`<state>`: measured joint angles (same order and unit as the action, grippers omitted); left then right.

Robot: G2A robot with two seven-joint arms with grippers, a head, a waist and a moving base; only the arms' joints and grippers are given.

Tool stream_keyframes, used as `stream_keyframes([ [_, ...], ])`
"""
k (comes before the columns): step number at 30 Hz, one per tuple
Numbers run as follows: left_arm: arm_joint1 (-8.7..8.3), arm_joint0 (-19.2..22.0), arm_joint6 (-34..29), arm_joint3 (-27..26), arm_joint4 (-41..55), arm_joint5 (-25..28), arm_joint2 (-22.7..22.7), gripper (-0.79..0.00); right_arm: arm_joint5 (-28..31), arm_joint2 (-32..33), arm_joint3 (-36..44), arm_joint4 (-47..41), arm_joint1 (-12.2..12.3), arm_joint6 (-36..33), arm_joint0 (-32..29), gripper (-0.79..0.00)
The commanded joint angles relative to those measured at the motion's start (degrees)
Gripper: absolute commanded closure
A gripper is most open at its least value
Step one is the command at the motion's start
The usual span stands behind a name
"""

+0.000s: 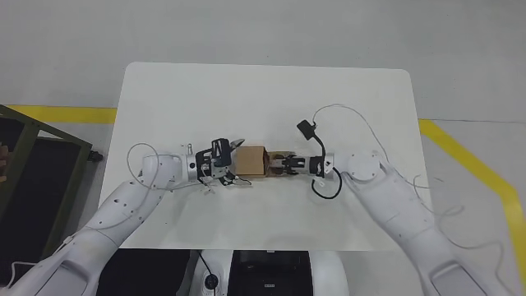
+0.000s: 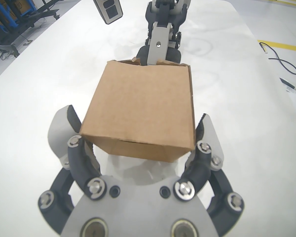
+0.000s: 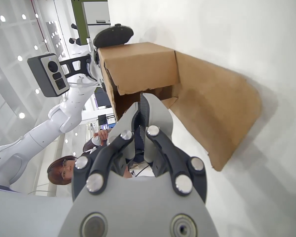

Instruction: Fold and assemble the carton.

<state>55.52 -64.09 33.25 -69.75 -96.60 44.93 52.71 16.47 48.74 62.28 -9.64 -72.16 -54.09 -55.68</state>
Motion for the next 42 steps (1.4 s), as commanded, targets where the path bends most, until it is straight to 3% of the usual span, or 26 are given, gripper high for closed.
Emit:
stream_keyframes([
  [1,0.0,0.01,0.06,0.09,0.05,-0.05,0.06,-0.785,0.41,-1.11,-0.85,-0.05,-0.54,0.05,0.99,0.0],
  [20,0.12,0.02,-0.09,0.16,-0.25,-0.36,-0.17,-0.785,5.14,-7.95,-11.78,-8.98,-5.87,-1.76,5.58,0.0],
  [28,0.09,-0.02,-0.11,-0.17,-0.41,-0.31,-0.11,-0.785,5.75,-9.83,-14.49,-6.05,-7.3,-0.74,7.72,0.0],
  [34,-0.11,-0.2,-0.01,-0.18,-0.5,-0.26,0.46,-0.785,4.54,-8.97,-12.17,0.62,-6.39,2.31,7.88,0.0],
  [42,-0.24,-0.54,-0.43,-0.6,-0.56,-0.21,0.77,-0.785,1.71,-1.54,-1.94,5.73,-2.33,3.26,3.37,0.0],
])
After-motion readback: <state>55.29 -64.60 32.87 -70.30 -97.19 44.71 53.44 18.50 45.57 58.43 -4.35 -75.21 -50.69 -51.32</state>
